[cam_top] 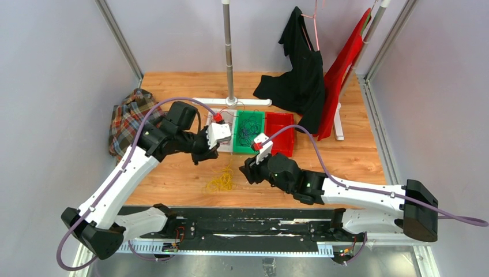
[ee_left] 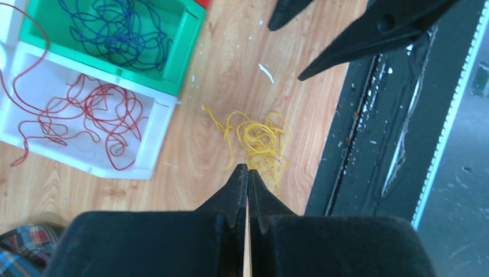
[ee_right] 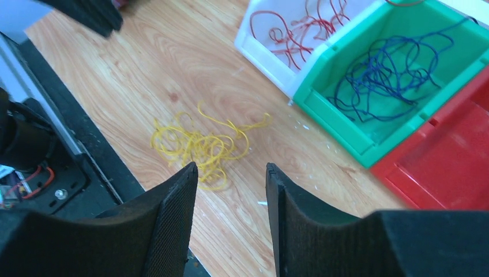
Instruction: Untangle the cables
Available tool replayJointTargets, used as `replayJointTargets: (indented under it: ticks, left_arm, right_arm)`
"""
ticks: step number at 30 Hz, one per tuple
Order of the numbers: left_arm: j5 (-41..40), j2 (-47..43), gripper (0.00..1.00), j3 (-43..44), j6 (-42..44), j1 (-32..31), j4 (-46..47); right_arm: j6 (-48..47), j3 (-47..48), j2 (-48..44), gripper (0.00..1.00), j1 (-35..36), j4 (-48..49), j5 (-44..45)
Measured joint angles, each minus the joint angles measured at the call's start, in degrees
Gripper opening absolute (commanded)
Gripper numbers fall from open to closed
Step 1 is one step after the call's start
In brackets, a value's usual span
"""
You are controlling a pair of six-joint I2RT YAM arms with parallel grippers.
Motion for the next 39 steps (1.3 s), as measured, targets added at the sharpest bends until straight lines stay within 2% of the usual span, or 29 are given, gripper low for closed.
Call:
replayJointTargets:
  ticks: [8, 9, 12, 15, 18, 22, 27, 35, 39]
  left_arm:
    - [0.44, -3.93, 0.00, -0.87, 2.19, 0.00, -4.57]
    - [0.44, -4.28, 0.03, -0.87, 2.49, 0.00, -4.85]
    - [0.44, -4.96, 0.32, -1.49, 3.87, 0.00, -5.01]
    - [-1.14, -4.63, 0.45, -6.14, 4.04, -0.02, -3.58]
    - [-5.16, -1.99, 0.51, -12.59, 1.90, -0.02, -0.11]
    - [-9.62, 3.39, 0.51, -19.21, -2.62, 0.28, 5.99]
    - [-10.95, 6.60, 0.45, -20.17, -6.62, 0.81, 11.43]
    - [-6.60, 11.69, 0.31, -20.11, -8.52, 4.15, 13.88]
    - [-3.48, 12.31, 0.19, -19.56, -8.48, 4.33, 13.75]
  right_arm:
    - [0.68, 1.90, 1.79, 0.52, -0.02, 3.17, -2.51]
    - [0.74, 1.90, 2.16, 0.52, -0.04, 3.72, -2.84]
    - [0.79, 2.14, 4.04, 0.53, -0.04, 5.07, -3.80]
    - [1.01, 2.43, 5.92, 0.53, -0.04, 5.22, -4.02]
    - [1.27, 2.32, 5.92, 0.53, -0.04, 5.51, -3.74]
    - [1.53, 0.90, 4.42, 0.53, -0.04, 5.70, -2.60]
    - [1.60, -1.92, 2.47, 0.52, -0.04, 5.46, -0.79]
    - [1.60, -3.19, 1.95, 0.49, -0.04, 5.35, -0.02]
    - [1.57, -3.19, 1.88, 0.45, -0.04, 5.35, 0.00]
